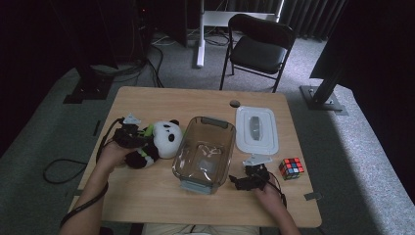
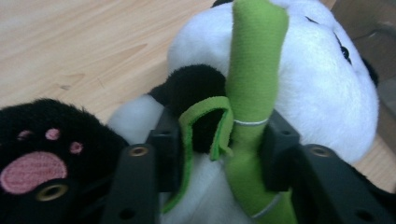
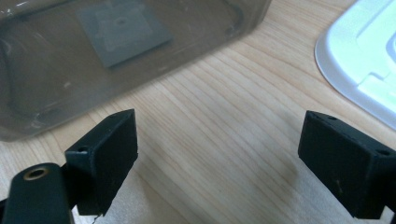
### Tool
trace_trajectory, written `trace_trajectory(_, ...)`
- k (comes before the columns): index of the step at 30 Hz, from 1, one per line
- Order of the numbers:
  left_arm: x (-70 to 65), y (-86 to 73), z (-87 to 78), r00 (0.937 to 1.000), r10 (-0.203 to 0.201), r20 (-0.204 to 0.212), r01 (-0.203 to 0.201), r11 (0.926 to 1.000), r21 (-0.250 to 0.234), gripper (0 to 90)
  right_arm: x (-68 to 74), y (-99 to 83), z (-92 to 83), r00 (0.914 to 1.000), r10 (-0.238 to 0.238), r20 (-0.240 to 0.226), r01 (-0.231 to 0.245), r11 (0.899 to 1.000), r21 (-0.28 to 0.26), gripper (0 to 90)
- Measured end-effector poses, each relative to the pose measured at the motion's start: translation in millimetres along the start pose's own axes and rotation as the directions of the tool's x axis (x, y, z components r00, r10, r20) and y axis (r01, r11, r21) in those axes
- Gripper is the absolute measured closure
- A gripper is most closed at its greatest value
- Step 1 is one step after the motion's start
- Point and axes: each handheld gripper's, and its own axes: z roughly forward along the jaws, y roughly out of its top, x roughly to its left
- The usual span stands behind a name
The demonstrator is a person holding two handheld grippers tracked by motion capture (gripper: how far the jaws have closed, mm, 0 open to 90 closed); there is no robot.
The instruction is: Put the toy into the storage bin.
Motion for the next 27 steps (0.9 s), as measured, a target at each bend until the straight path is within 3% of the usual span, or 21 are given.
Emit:
trace_trajectory(4,-2.5,0.3,-1.9,0.9999,0.012,-0.01,-0.012,0.9999,-0.009,67.8,3.6,3.3,-1.1,0.9999,-0.015,-0.005,0.015,1.0,-0.011,11.6)
trace_trajectory(8,-1.1,-0.8,-5.8,0.9998,-0.021,0.003,0.021,0.9992,-0.033,69.0,8.5,4.9,-1.3,0.9992,-0.037,-0.015,0.037,0.999,-0.016,11.6)
trace_trajectory(10,1.6,-1.4,-10.0,0.9983,-0.055,0.018,0.056,0.9971,-0.052,69.7,10.7,4.4,-0.2,0.9984,-0.052,-0.022,0.052,0.999,-0.016,11.6)
trace_trajectory(16,3.6,2.8,-15.6,0.9966,-0.082,0.011,0.082,0.9943,-0.068,71.1,10.7,4.9,-0.1,0.9961,-0.025,-0.085,0.021,0.999,-0.043,11.7)
trace_trajectory(20,6.6,5.7,-20.6,0.9939,-0.109,0.014,0.11,0.99,-0.087,71.2,13.8,6.6,2.5,0.9929,-0.039,-0.112,0.035,0.999,-0.04,11.7)
trace_trajectory(21,10.0,7.3,-24.0,0.9909,-0.133,0.019,0.134,0.9856,-0.103,71.3,16.5,7.4,3.8,0.992,-0.053,-0.115,0.048,0.998,-0.041,11.7)
trace_trajectory(26,13.0,10.1,-29.2,0.9886,-0.15,0.011,0.15,0.982,-0.114,71.1,18.6,8.7,6.5,0.9904,-0.049,-0.129,0.043,0.998,-0.048,11.7)
trace_trajectory(27,15.2,13.0,-32.9,0.9846,-0.175,0.005,0.174,0.9764,-0.128,71.1,20.1,9.8,8.3,0.9898,-0.047,-0.134,0.04,0.998,-0.056,11.7)
